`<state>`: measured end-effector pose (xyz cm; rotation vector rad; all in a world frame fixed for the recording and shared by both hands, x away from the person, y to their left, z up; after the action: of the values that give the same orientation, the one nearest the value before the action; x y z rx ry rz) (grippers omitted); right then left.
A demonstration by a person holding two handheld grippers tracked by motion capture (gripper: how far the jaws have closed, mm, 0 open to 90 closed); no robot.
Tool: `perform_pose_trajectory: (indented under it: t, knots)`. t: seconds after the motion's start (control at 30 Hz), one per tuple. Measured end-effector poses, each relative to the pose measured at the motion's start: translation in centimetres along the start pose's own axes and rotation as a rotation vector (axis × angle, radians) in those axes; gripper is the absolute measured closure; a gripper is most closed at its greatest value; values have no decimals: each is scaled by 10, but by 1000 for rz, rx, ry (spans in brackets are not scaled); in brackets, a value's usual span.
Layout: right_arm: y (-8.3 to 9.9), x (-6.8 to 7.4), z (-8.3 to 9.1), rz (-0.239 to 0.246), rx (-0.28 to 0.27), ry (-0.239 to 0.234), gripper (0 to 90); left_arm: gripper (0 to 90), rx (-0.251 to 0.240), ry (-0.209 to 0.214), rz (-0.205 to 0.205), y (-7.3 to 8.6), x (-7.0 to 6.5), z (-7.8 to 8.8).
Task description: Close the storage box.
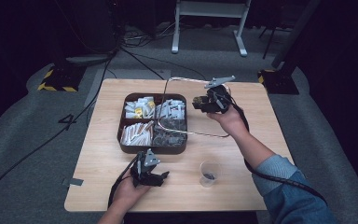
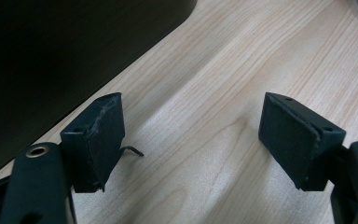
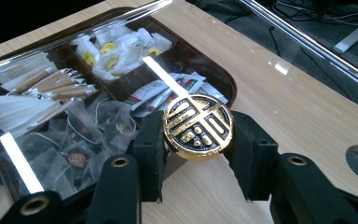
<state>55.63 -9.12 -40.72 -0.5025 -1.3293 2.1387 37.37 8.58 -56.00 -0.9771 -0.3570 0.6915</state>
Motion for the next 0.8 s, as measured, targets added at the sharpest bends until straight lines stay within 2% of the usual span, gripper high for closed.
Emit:
perform_pose_trajectory:
  t: [0.23,0.43,0.57,0.8]
  knots:
    - [-7,10,-20,-5,21,-8,588,231,0,0,0,0,0,0]
    - [-13,21,-33,-6,24,-34,588,231,0,0,1,0,0,0]
    - [-13,27,-45,-32,32,-46,588,230,-2,0,4,0,0,0]
    - [-12,40,-62,-32,46,-56,588,227,-2,-1,1,0,0,0]
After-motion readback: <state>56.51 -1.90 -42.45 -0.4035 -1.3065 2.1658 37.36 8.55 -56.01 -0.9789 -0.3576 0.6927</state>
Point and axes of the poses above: each handheld gripper's, and its own axes: z roughly backward along the jaws, y roughly out of its underside, x roughly to its left, the point moved 8 cm from there along -z, roughly forward along the jaws, and after that the axes turned 14 degrees about -x, right-handed, at the moved point
